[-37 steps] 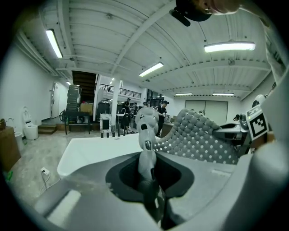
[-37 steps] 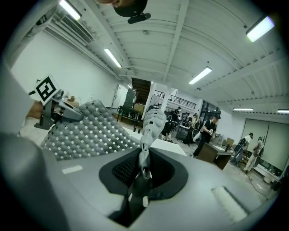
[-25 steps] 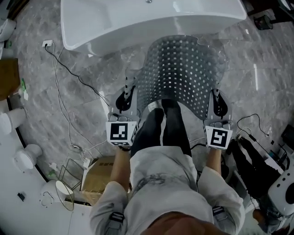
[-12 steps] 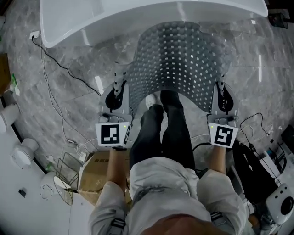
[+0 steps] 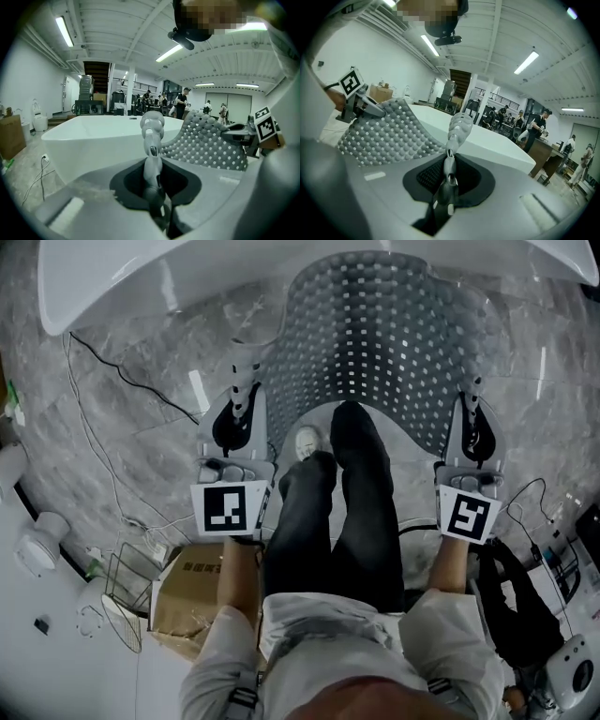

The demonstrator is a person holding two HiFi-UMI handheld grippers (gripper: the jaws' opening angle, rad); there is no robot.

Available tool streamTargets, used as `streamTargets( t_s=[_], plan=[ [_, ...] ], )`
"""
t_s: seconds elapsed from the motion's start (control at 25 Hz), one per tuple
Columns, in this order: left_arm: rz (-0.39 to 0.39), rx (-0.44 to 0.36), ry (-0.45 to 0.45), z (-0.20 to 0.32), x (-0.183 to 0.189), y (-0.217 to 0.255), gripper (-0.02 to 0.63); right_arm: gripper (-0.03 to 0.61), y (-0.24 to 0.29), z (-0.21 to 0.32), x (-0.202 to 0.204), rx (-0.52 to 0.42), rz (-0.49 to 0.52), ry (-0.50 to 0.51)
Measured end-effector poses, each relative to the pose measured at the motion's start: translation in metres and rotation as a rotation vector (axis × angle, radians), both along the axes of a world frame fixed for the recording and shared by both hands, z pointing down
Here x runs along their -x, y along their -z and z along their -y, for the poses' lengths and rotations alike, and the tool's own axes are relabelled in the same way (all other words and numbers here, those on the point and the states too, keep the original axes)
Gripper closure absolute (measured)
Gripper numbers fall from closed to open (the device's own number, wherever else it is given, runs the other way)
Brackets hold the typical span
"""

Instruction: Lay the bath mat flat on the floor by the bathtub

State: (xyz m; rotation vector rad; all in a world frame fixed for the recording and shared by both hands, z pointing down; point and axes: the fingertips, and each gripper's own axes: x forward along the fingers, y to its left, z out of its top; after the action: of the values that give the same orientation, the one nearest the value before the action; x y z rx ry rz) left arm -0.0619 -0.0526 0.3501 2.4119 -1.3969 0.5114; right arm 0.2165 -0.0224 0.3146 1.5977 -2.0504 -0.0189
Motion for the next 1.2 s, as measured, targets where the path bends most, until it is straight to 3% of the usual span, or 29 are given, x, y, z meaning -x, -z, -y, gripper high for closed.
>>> streamTargets(
  t_s=[0.44,0.64,1.0,1.2],
  plan=[
    [0.015,0.006,0.011,0.026,0.016,-0.125,0.563,0.531,-0.122,0.029,-0.001,-0.026,-0.031,0.017],
    [0.02,0.007,0.002,0.035,0.002,-0.173,0.563,0.531,-0.17,0.036,-0.016,-0.025,-0.037,0.01],
    [0.015,-0.013,0.001,0.035,0.007,-0.214,0.563,0.529,-0.206,0.032,-0.021,-0.051,-0.059,0.005],
    [0.022,-0.004,0.0,0.044,0.011,-0.263,0.563,0.529,-0.255,0.039,-0.024,-0.044,-0.072,0.003]
  ],
)
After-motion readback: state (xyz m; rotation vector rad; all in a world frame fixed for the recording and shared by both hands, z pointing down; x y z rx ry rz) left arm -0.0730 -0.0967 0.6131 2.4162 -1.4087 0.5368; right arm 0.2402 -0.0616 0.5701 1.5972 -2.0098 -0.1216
